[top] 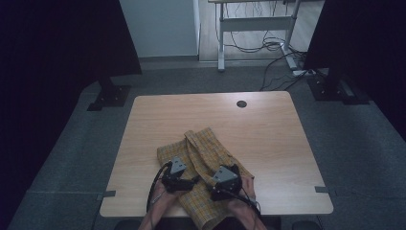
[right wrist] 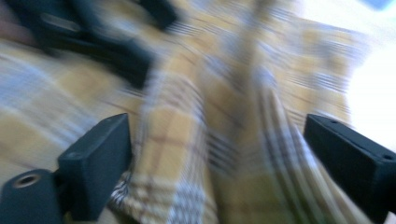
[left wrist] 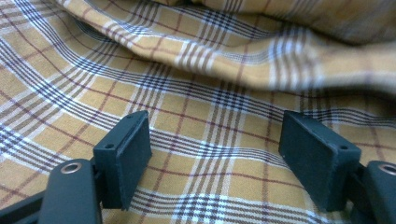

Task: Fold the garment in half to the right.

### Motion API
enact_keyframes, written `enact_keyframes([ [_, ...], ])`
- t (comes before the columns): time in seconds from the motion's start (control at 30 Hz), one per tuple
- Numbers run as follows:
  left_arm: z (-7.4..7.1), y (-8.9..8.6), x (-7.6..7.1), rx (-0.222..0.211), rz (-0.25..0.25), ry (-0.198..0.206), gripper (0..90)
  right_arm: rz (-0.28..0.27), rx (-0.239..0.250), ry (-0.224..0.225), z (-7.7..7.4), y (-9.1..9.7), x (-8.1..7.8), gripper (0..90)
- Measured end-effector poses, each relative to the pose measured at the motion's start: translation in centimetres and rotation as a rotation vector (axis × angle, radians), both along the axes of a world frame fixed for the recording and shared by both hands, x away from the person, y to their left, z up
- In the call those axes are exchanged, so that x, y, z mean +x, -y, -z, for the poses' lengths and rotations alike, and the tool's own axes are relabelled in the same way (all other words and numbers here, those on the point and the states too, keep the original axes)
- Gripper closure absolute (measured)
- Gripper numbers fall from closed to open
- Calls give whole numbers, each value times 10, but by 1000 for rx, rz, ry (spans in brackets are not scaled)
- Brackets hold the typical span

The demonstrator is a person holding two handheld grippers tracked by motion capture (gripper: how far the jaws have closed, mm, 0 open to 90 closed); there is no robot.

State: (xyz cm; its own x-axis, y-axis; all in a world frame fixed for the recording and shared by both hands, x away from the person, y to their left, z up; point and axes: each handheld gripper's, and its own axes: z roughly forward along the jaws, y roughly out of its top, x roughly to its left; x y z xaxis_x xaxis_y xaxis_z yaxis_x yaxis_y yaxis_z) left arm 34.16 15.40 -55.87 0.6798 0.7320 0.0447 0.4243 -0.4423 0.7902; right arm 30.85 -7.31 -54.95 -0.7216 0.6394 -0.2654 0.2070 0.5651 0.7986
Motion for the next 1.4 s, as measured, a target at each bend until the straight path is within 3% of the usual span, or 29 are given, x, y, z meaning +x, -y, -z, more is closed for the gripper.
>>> enact_keyframes([
  [0.07,0,0,0,0,1,-1,255,83,-15,18,1,21,8,98],
  [0.1,0,0,0,1,1,-1,255,114,3,0,2,35,13,100],
  [0.2,0,0,0,-2,-3,-4,252,177,125,-75,6,78,21,95],
  [0.27,0,0,0,-2,-3,-4,251,202,171,-103,6,101,22,90],
  [0.37,0,0,1,-2,-4,-3,248,219,206,-108,2,122,20,88],
  [0.43,0,0,0,-3,-5,-2,247,236,190,-88,-3,130,18,88],
  [0.5,0,0,0,-2,-6,-1,244,235,206,-86,-10,134,15,89],
  [0.63,0,0,0,-1,-6,7,238,164,221,-57,-28,120,9,84],
  [0.8,1,-1,-2,-9,-3,32,228,9,178,-53,-46,68,12,72],
  [0.93,1,-2,-2,-17,1,41,205,-107,117,-77,-44,23,28,70],
  [1.07,1,-3,-2,-22,5,37,194,-170,67,-126,-30,-10,45,74],
  [1.13,1,-4,-2,-26,5,34,191,-173,38,-166,-20,-18,55,83],
  [1.23,1,-4,-2,-24,3,36,188,-105,-12,-239,-3,-11,76,118],
  [1.33,1,-4,-2,-24,3,37,185,-26,20,-260,3,10,90,136],
  [1.4,1,-5,-2,-27,4,35,184,6,-3,-240,1,22,91,136],
])
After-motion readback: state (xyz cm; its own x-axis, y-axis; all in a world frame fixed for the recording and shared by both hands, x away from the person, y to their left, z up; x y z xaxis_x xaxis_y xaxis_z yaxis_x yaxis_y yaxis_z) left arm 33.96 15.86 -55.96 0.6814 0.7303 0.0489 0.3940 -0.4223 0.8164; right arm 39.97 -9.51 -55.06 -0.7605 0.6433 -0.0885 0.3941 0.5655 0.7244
